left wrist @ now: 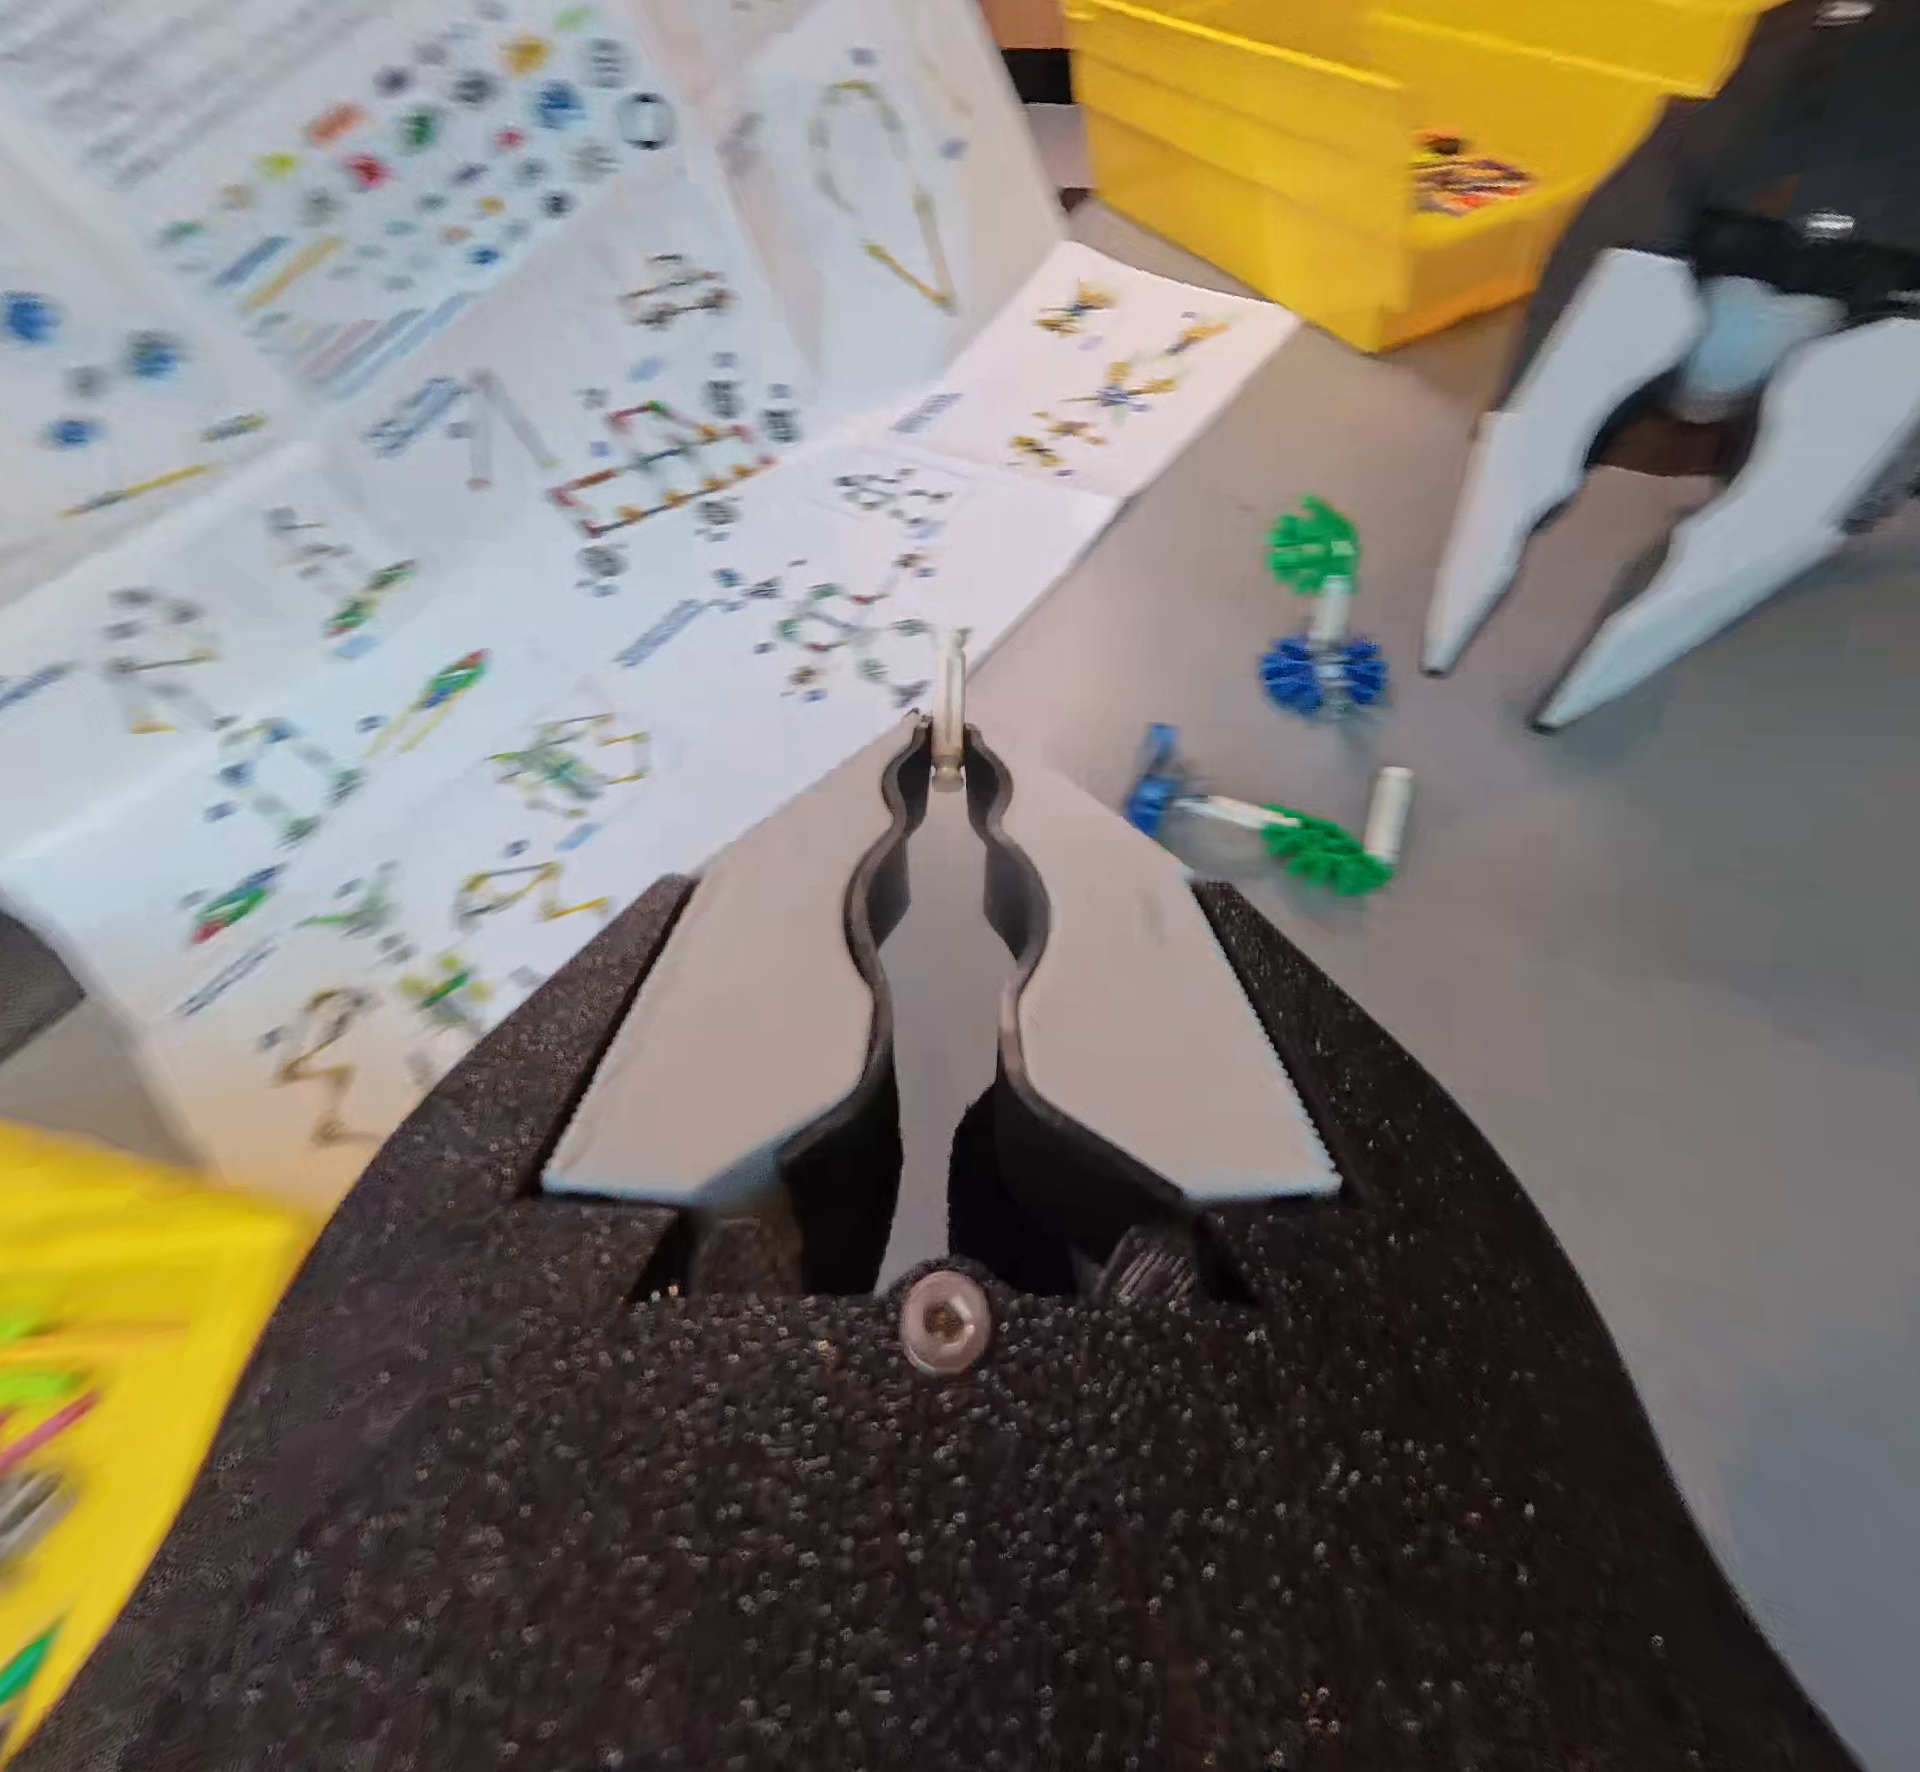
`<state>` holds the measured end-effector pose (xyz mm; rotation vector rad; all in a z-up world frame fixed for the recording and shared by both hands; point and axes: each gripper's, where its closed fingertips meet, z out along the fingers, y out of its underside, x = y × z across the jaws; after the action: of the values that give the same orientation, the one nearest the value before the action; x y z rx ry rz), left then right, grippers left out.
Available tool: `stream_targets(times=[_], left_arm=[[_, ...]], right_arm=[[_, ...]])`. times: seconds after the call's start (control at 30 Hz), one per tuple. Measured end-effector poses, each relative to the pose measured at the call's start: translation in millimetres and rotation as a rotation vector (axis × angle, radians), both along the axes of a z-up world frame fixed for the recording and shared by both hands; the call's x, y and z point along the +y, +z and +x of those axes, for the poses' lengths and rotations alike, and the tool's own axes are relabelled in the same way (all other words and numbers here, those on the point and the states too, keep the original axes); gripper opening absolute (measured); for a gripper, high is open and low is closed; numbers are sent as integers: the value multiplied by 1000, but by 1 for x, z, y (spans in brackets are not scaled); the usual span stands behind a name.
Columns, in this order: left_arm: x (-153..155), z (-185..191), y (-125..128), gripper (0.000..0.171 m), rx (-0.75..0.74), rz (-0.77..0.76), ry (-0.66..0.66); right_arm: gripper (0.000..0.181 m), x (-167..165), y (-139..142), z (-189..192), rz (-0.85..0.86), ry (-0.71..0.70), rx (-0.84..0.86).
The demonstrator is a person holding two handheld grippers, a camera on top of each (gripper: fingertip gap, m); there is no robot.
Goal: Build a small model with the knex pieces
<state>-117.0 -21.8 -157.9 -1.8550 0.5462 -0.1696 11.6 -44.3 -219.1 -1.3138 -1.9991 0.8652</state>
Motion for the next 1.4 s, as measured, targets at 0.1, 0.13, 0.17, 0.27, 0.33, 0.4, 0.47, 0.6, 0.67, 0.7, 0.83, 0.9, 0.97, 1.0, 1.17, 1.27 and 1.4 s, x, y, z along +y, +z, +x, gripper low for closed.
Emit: stream_targets(times=[0.1,0.13,0.17,0.27,0.33,0.4,0.47,0.6,0.67,0.7,0.83,0.9,0.97,1.0,1.17,1.27,1.4], left_arm=[[3,-81,15,6,36,74,303],[-1,-106,19,6,34,86,398],[-6,-130,23,6,35,97,488],[-33,-204,22,6,108,57,776],[-52,-240,12,6,136,-16,910],[-59,-255,2,12,92,-56,947],[-55,-250,1,23,31,-49,915],[-23,-175,19,28,-84,29,593],[-10,-113,19,27,-141,15,342],[-7,-79,18,27,-172,-1,211],[-22,46,-11,27,-177,-154,-263],[-35,83,-38,31,-86,-253,-383],[-36,103,-52,26,-33,-269,-411],[-38,111,-55,20,-35,-280,-434],[-43,121,-53,7,-45,-271,-474],[-43,120,-48,6,-52,-262,-474],[-31,95,-33,6,-37,-192,-368]], right_arm=[[22,0,-14,-3,6,-29,-56],[22,1,-18,-4,2,-45,-71],[22,2,-22,-5,-1,-60,-82],[22,6,-29,-8,5,-91,-106],[22,9,-30,-11,11,-108,-116],[24,9,-34,-13,7,-106,-141],[24,8,-34,-15,3,-97,-148],[6,0,-36,-13,18,-48,-176],[5,-1,-36,-13,37,-47,-176],[5,-1,-36,-12,43,-44,-175],[5,-2,-23,-10,67,-25,-99],[5,-3,-9,-9,73,-20,-32],[5,-6,2,-9,66,-17,4],[5,-9,7,-10,53,-8,19],[5,-15,12,-10,56,4,27],[5,-15,16,-11,33,-1,51],[13,6,31,-12,34,-89,123]])
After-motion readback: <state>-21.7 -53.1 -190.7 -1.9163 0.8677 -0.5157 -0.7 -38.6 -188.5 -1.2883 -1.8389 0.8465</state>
